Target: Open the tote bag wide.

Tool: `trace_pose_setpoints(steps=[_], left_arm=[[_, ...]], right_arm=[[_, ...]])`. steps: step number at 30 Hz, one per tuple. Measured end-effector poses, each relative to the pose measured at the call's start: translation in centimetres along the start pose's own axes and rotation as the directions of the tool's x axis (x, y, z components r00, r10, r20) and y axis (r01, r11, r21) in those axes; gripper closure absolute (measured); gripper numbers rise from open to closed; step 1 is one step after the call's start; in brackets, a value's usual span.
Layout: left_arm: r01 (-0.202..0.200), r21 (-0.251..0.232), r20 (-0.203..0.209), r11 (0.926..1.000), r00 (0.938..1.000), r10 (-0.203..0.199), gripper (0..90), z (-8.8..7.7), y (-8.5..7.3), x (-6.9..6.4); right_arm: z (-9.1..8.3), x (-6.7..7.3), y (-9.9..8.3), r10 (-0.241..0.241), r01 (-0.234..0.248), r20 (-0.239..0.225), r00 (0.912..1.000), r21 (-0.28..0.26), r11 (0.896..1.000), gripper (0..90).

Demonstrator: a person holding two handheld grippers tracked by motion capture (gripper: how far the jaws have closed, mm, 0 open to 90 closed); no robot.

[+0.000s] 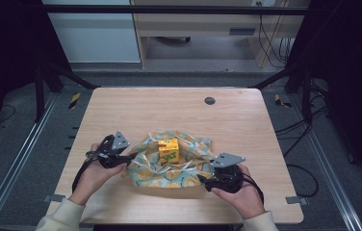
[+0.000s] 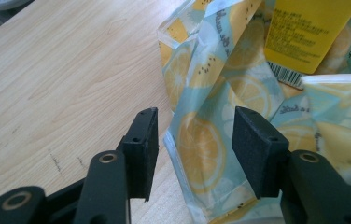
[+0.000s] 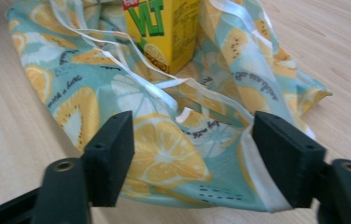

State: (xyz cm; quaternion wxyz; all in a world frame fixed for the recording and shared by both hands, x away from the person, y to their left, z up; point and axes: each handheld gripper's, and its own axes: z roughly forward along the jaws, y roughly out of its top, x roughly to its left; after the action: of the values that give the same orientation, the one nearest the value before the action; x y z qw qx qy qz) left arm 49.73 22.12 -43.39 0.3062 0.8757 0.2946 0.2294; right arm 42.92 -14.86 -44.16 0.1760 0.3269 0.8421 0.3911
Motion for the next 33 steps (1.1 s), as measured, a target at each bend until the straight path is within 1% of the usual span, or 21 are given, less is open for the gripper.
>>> trace_pose_setpoints(steps=[1, 4, 6, 7, 8, 9, 10, 12, 16, 18, 20, 21, 25, 26, 27, 30, 31, 32, 33], left_arm=[[-0.006, 0.001, 0.003, 1.0000, 1.0000, 0.006, 50.0, -0.1, 0.1, 0.0], [0.004, -0.020, 0.002, 0.9998, 1.0000, -0.004, 48.9, -0.3, 0.3, -0.4], [-0.008, -0.017, 0.003, 0.9998, 1.0000, 0.008, 48.5, -0.6, 0.5, -0.4], [-0.014, -0.014, 0.002, 0.9998, 0.9999, 0.014, 48.5, -0.7, 0.6, -0.3], [-0.003, -0.024, 0.001, 0.9997, 1.0000, 0.003, 48.2, -0.8, 0.7, -0.4], [-0.011, -0.020, 0.002, 0.9998, 0.9999, 0.011, 47.7, -1.0, 0.8, -0.4], [0.002, -0.036, 0.002, 0.9993, 1.0000, -0.002, 47.5, -1.0, 0.9, -0.4], [0.000, -0.042, 0.004, 0.9991, 1.0000, 0.000, 46.9, -1.3, 1.0, -0.4], [-0.002, -0.051, 0.000, 0.9987, 1.0000, 0.002, 44.7, -2.0, 1.4, -0.4], [-0.005, -0.056, -0.004, 0.9984, 1.0000, 0.005, 43.7, -2.4, 1.5, -0.3], [0.007, -0.068, -0.007, 0.9977, 1.0000, -0.007, 41.8, -2.7, 1.7, -0.3], [0.000, -0.062, -0.007, 0.9981, 1.0000, 0.000, 40.4, -2.9, 1.7, -0.2], [0.024, -0.075, -0.008, 0.9969, 0.9997, -0.024, 35.3, -3.3, 1.7, 0.1], [0.019, -0.069, -0.012, 0.9975, 0.9997, -0.020, 34.1, -3.5, 1.7, 0.3], [0.033, -0.073, -0.013, 0.9968, 0.9993, -0.034, 31.8, -3.5, 1.7, 0.4], [0.053, -0.078, -0.014, 0.9955, 0.9984, -0.055, 26.2, -3.9, 1.5, 0.8], [0.062, -0.083, -0.012, 0.9946, 0.9979, -0.063, 26.2, -4.0, 1.5, 0.9], [0.064, -0.083, -0.007, 0.9945, 0.9979, -0.065, 24.7, -4.3, 1.5, 1.1], [0.076, -0.095, -0.003, 0.9926, 0.9971, -0.076, 23.1, -4.6, 1.5, 1.2]], right_arm=[[-0.1, 0.1, 0.0, 0.002, -0.002, -0.004, 1.0000, 0.000, 1.000, 27.7], [-0.1, 0.5, 0.0, -0.011, 0.010, -0.009, 0.9999, -0.013, 1.000, 22.5], [0.1, 0.7, 0.3, -0.016, 0.016, 0.000, 0.9999, -0.023, 1.000, 18.7], [0.1, 0.7, 0.3, -0.016, 0.016, 0.000, 0.9999, -0.023, 1.000, 18.7], [0.2, 0.7, 0.4, -0.016, 0.016, 0.003, 0.9999, -0.027, 1.000, 18.3], [0.2, 0.7, 0.6, -0.015, 0.015, 0.006, 0.9999, -0.031, 0.999, 17.3], [0.3, 0.6, 0.7, -0.009, 0.009, 0.006, 0.9999, -0.035, 0.999, 16.7], [0.2, 0.6, 1.0, -0.008, 0.009, 0.013, 0.9999, -0.041, 0.999, 15.8], [-0.6, 0.6, 1.4, -0.001, 0.002, 0.010, 1.0000, -0.080, 0.997, 14.4], [-0.9, 0.6, 1.6, 0.002, -0.001, 0.012, 0.9999, -0.091, 0.996, 13.2], [-1.2, 0.4, 1.7, 0.003, -0.001, 0.026, 0.9997, -0.100, 0.995, 12.8], [-1.4, 0.3, 1.7, 0.009, -0.005, 0.035, 0.9993, -0.107, 0.994, 12.5], [-1.9, -0.2, 1.6, 0.031, -0.022, 0.070, 0.9971, -0.129, 0.991, 10.8], [-2.0, -0.5, 1.6, 0.038, -0.027, 0.081, 0.9960, -0.133, 0.991, 10.2], [-2.1, -0.7, 1.5, 0.051, -0.038, 0.095, 0.9942, -0.139, 0.990, 9.9], [-2.6, -1.6, 1.1, 0.094, -0.074, 0.128, 0.9874, -0.155, 0.985, 8.0], [-2.6, -1.6, 1.1, 0.094, -0.074, 0.128, 0.9874, -0.155, 0.985, 8.0], [-2.6, -1.9, 1.0, 0.095, -0.073, 0.137, 0.9860, -0.153, 0.985, 7.9], [-2.7, -2.0, 0.9, 0.101, -0.079, 0.146, 0.9841, -0.152, 0.985, 7.6]])
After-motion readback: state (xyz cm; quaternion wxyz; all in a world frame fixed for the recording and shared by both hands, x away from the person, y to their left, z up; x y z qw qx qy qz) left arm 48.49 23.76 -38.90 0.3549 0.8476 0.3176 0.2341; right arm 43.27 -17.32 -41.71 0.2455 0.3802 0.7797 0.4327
